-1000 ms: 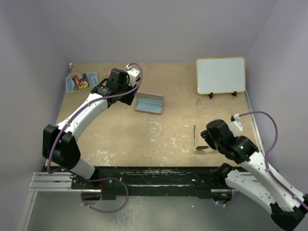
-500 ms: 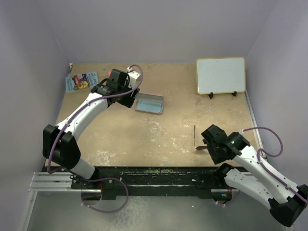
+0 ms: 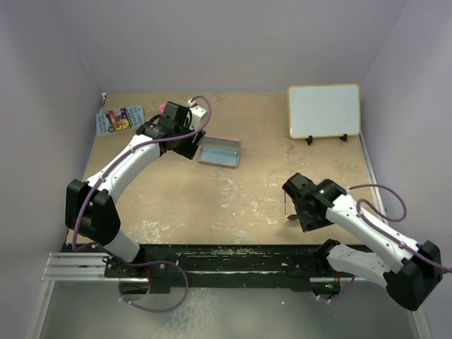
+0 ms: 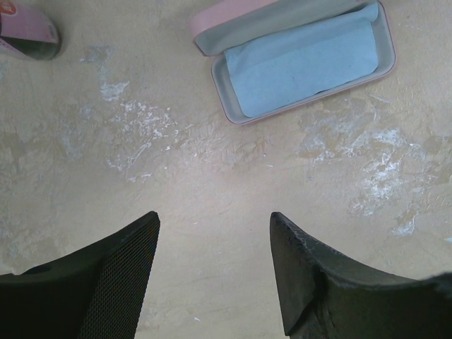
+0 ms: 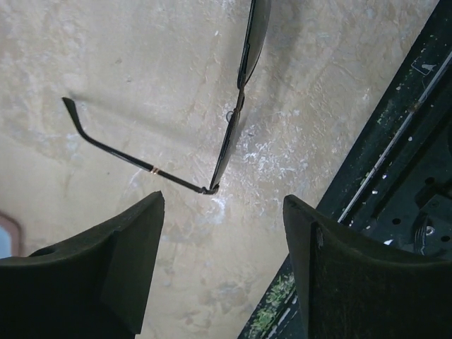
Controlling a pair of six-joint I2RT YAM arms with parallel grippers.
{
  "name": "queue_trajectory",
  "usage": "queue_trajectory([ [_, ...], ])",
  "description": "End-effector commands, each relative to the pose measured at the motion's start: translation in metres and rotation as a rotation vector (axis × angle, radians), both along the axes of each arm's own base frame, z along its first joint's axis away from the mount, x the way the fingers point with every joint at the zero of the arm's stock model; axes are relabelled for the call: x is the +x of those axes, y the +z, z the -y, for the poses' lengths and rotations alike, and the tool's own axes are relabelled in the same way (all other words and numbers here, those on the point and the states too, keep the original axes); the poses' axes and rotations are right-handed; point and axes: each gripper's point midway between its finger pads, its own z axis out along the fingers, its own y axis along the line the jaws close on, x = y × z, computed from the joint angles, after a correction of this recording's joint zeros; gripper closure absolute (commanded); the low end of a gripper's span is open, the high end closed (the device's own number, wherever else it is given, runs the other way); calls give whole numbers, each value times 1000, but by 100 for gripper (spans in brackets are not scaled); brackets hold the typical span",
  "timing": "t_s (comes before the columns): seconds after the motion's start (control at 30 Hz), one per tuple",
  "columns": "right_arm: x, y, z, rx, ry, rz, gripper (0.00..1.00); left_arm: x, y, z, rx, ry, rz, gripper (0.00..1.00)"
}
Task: Organize the sunglasses
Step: Pick up the sunglasses from the center of the board.
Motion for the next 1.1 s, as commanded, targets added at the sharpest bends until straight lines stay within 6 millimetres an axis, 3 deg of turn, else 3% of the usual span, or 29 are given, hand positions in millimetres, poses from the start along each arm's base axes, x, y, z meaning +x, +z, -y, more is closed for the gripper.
queue_trajectory([
  [0.0, -1, -1, 9, -52, -140, -42, 28, 11, 20, -1, -9, 7, 71, 32],
  [0.1, -5, -7, 7, 14, -147, -8, 28, 11, 20, 1, -17, 0, 70, 32],
  [0.23, -19, -11, 27, 27, -192, 56, 29, 11, 16, 4, -25, -9, 57, 32],
  [0.43, -19, -2, 40, 3, -173, 127, 31, 12, 5, 8, -22, -15, 18, 32],
  [0.8, 3, 4, 32, -139, -168, 23, 31, 12, 10, 5, -13, -12, 23, 32],
  [1.07, 8, -25, 39, -116, -196, -33, 32, 11, 12, 5, -13, -15, 24, 32],
])
